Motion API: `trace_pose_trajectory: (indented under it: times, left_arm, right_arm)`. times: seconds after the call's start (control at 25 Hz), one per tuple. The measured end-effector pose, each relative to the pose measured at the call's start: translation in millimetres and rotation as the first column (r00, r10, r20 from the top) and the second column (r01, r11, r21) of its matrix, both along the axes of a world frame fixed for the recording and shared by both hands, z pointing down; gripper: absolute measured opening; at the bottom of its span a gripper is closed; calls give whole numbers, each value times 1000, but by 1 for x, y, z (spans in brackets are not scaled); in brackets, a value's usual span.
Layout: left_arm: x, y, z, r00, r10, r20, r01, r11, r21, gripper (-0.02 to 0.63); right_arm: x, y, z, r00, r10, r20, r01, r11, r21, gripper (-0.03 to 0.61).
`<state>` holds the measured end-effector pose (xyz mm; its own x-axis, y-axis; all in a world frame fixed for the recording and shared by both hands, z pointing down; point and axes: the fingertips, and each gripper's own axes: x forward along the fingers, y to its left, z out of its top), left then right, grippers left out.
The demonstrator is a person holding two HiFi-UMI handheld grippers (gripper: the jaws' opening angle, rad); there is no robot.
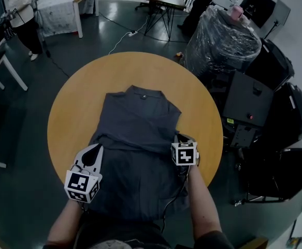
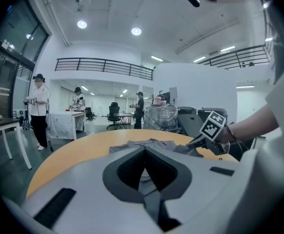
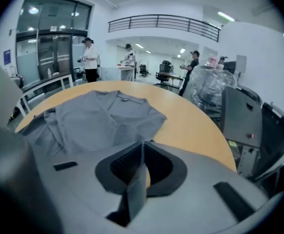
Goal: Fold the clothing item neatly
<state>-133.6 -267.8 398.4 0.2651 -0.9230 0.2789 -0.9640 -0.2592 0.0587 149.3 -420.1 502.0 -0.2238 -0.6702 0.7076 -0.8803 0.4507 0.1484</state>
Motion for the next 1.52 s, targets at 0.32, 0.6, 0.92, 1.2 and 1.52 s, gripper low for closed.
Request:
trace_pose_trajectory:
  times: [0.32,0.6,0.92,1.2,1.52]
  left_arm:
    - [20,10,3,1000,0,-16,0,1000,-24,8]
    - [26,32,3,1000,-22,-17,22,1000,-23,8]
    - [42,81,7,997,39,-59,-39,999,-4,8]
    - [20,189,21,994,55,-92,-50,998,47,8]
    - [-14,382,42,996,50,-70,-49,999,9,8]
  right_arm:
    - [27,21,16,996,56,71,-55,998,-26,58]
    - [83,36,13,953,243,179,-247,969,0,100]
    - [136,102,-59,888,251,386,-364,896,254,49]
    - [165,245,-82,771,300,562,-551,756,353,-9]
    - [133,461,-54,796,305,524,-537,756,375,-10]
